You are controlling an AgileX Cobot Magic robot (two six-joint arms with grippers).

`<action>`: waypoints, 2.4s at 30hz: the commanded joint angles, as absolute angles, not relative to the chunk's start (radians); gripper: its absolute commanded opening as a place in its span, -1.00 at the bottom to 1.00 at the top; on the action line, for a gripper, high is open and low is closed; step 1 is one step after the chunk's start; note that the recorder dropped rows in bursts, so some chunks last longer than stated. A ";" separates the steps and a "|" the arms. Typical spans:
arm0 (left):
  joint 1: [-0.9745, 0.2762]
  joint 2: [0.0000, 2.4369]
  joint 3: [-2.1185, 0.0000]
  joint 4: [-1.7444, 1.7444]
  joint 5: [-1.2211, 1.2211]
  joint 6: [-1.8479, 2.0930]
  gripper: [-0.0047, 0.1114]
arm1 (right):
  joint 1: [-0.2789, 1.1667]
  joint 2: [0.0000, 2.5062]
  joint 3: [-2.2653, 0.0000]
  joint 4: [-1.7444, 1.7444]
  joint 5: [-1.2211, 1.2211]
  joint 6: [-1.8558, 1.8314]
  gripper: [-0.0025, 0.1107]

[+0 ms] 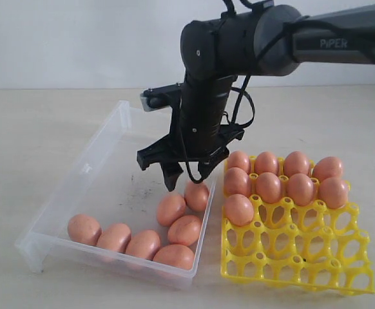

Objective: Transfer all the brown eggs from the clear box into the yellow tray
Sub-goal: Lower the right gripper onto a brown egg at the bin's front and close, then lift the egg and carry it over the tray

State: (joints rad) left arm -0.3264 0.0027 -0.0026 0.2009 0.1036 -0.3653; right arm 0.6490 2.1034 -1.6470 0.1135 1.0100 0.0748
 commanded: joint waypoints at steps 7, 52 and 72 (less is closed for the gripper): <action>-0.334 0.000 0.000 0.199 0.103 -0.373 -0.85 | 0.650 2.156 -1.659 0.084 1.017 0.081 -0.03; -0.334 0.000 0.000 0.199 0.099 -0.373 -0.85 | 0.729 1.990 -1.479 -0.039 0.426 -0.006 -0.96; -0.334 0.000 0.000 0.199 0.101 -0.373 -0.85 | 0.637 1.509 -0.356 0.270 -0.941 -0.148 -0.96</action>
State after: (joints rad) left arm -0.3264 0.0027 -0.0026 0.2009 0.1036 -0.3653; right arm 0.6443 1.5168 -0.4071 0.2558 -0.8602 -0.1330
